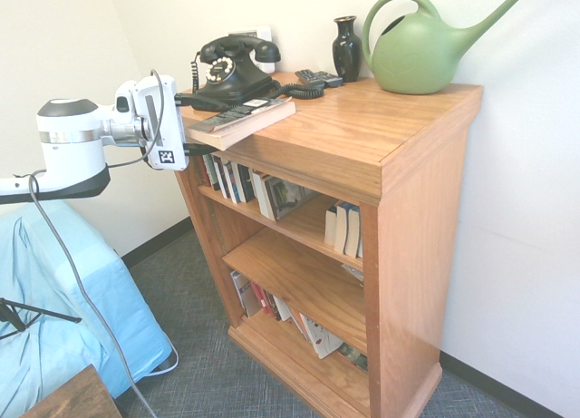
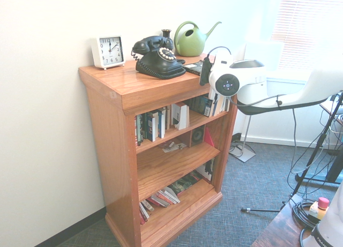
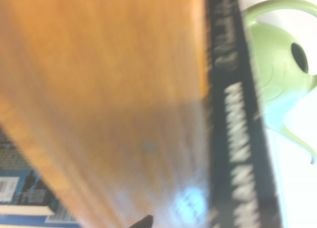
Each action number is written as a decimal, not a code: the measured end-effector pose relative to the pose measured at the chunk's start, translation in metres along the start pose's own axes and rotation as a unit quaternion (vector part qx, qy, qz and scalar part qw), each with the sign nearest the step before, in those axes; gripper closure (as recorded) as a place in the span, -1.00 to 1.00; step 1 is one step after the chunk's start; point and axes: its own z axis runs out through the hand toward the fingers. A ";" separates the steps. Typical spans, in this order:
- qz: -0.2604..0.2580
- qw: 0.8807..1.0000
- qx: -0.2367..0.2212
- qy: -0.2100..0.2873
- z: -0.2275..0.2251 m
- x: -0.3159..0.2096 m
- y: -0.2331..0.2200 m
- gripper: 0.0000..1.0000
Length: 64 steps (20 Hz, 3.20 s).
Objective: Organize the shelf
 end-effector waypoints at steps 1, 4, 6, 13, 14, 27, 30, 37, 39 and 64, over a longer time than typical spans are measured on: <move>0.000 1.000 0.000 -0.001 0.002 0.001 0.000 1.00; -0.001 1.000 -0.001 -0.001 0.005 0.003 0.000 1.00; 0.001 1.000 -0.003 0.000 0.006 0.005 0.002 1.00; 0.000 1.000 -0.003 -0.002 0.009 0.005 0.000 1.00; -0.001 1.000 -0.003 -0.002 0.009 0.005 0.000 1.00; -0.002 1.000 -0.003 -0.003 0.010 0.004 -0.002 1.00; 0.003 1.000 -0.001 -0.007 0.009 0.005 0.000 1.00; 0.055 0.998 0.007 -0.022 -0.014 0.021 0.054 1.00; 0.066 0.997 0.012 -0.025 -0.020 0.022 0.070 1.00; 0.270 0.925 0.195 -0.182 -0.079 -0.174 0.119 1.00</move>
